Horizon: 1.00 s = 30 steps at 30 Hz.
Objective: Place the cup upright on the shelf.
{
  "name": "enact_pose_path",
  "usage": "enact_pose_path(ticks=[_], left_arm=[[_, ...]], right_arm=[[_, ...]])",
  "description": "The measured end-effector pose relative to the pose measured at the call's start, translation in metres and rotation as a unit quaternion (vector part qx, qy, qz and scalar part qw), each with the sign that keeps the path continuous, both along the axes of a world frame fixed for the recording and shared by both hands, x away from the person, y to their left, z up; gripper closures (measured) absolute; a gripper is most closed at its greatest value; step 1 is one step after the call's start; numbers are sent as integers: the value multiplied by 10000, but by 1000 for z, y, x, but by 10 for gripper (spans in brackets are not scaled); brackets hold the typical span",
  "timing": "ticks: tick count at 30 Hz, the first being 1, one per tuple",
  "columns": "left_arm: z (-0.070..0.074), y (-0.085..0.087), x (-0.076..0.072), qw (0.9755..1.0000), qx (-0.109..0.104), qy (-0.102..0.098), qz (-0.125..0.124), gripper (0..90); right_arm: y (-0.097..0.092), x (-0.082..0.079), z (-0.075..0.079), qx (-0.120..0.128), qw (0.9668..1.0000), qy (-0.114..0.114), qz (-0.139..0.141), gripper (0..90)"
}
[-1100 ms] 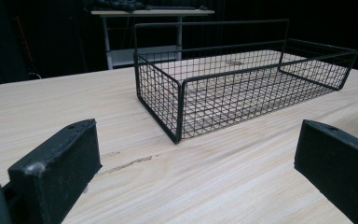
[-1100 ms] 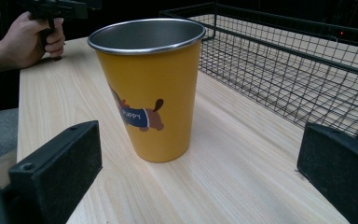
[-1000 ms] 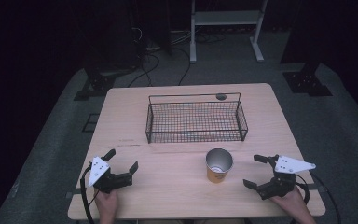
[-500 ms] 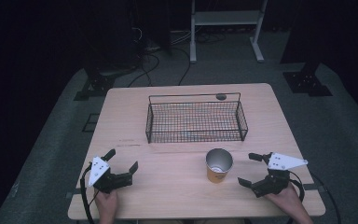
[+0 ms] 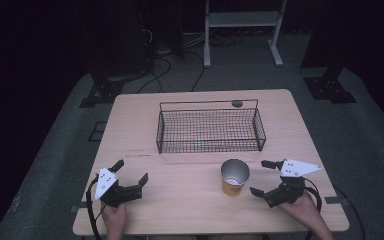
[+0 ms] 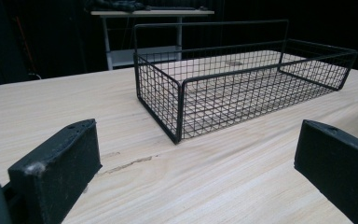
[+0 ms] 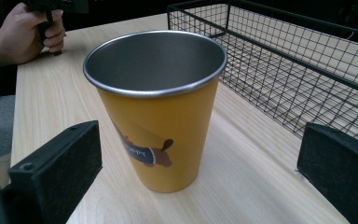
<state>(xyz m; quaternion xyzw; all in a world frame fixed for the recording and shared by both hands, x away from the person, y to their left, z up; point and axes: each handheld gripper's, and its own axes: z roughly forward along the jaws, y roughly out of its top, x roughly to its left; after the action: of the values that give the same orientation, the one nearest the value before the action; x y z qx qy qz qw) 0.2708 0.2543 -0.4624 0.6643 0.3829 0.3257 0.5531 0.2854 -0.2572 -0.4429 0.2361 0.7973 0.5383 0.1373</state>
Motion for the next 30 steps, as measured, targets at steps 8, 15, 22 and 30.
enact_pose_path(ticks=[8, 15, 22, 30], left_arm=[[0, 0, 0, 10000, -4, -4, -7, 0], [0, 0, 0, 10000, 0, -4, -8, 0], [0, 0, 0, 10000, -10, -6, -12, 0], [0, 0, 0, 10000, -4, -6, -16, 0]], right_arm=[[10, 5, 1, -65, 10000, 24, 7, 0], [21, 8, 0, -60, 9998, 95, 181, 0], [33, 11, -1, -54, 9994, 134, 328, 0], [44, 13, -1, -26, 9991, 116, 399, 0]])
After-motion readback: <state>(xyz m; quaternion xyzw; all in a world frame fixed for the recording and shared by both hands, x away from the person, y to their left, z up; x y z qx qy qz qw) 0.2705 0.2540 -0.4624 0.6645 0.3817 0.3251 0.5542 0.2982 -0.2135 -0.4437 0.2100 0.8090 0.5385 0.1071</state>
